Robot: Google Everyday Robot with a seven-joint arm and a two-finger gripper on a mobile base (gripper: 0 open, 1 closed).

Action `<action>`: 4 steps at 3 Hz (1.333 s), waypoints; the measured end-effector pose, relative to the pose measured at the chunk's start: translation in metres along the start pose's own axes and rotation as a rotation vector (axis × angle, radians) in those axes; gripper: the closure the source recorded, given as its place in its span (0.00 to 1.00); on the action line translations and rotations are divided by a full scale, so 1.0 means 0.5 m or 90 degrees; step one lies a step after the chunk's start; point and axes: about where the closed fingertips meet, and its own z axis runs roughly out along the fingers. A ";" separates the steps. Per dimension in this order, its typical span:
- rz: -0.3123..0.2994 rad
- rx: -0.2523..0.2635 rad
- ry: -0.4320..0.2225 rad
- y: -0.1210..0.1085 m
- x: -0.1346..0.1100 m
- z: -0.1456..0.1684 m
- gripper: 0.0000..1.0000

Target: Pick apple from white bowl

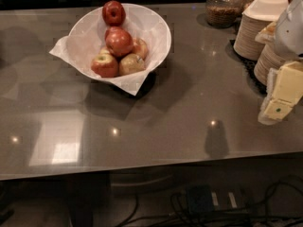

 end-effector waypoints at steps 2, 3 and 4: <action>-0.005 0.008 -0.037 -0.026 -0.029 0.018 0.00; 0.004 0.024 -0.091 -0.071 -0.084 0.050 0.00; 0.025 0.050 -0.146 -0.130 -0.153 0.083 0.00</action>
Offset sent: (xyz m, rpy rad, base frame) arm 0.0457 0.0277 -0.0103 0.1245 -0.0546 0.0462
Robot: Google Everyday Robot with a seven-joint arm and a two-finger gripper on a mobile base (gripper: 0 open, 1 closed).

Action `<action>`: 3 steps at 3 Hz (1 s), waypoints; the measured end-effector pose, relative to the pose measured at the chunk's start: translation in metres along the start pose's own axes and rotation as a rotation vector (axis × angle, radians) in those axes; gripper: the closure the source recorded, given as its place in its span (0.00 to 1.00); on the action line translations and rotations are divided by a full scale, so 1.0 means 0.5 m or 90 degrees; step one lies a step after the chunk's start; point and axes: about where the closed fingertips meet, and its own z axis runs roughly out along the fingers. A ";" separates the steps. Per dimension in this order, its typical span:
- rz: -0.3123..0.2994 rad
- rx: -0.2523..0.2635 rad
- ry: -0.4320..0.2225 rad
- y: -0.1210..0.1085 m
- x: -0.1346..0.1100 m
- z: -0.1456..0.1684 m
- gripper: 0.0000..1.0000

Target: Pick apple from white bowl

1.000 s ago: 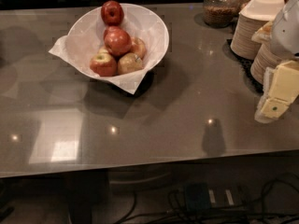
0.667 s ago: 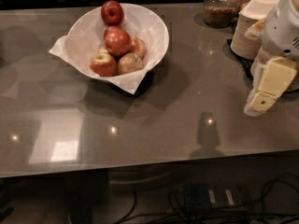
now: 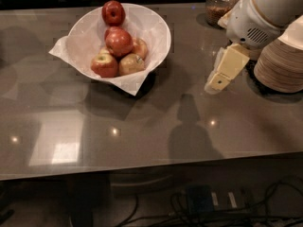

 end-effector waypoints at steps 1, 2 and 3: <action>0.025 0.027 -0.046 -0.057 -0.071 0.049 0.00; 0.041 0.034 -0.087 -0.097 -0.155 0.099 0.00; 0.056 0.023 -0.116 -0.121 -0.234 0.154 0.00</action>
Offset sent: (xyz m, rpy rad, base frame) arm 0.1227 0.1155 0.0092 0.2220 -0.0957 -0.0464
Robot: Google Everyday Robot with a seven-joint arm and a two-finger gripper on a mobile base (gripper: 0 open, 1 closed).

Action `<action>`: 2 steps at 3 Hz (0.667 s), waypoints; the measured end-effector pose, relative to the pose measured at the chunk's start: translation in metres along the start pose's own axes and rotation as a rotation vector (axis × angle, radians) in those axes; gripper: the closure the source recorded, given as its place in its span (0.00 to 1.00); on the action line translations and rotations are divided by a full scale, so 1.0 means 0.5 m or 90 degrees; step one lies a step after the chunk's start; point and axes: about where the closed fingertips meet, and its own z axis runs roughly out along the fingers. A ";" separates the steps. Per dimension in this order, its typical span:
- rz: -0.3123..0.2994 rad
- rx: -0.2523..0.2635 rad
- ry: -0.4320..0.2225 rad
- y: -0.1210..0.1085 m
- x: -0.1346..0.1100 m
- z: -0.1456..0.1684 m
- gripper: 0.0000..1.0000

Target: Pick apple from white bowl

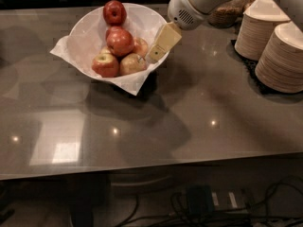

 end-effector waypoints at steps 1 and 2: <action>0.003 -0.018 -0.027 -0.003 -0.073 0.059 0.00; 0.002 -0.045 -0.060 0.004 -0.148 0.113 0.00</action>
Offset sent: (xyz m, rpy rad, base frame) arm 0.0570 0.1294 0.0057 0.1585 0.0272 0.1075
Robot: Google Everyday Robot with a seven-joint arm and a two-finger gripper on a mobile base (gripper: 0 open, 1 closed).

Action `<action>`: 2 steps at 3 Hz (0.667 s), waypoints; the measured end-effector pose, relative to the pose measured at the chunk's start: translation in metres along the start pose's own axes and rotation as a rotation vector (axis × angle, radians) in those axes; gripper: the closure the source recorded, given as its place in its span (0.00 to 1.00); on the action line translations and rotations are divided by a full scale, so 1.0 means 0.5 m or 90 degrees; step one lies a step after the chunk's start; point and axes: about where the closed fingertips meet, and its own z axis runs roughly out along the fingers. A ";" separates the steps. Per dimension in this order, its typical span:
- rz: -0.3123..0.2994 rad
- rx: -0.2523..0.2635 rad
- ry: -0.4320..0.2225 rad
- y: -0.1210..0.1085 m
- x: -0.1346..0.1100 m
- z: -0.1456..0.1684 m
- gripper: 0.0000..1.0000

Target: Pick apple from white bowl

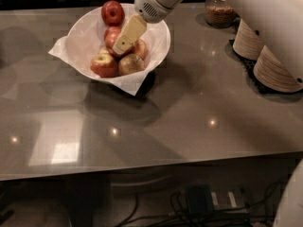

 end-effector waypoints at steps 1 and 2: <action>0.000 0.000 0.000 0.000 0.000 0.000 0.00; 0.005 0.000 -0.005 0.000 0.001 0.005 0.00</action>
Offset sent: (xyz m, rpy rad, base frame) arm 0.0150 0.0106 -0.0174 0.1346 -0.0030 -0.0500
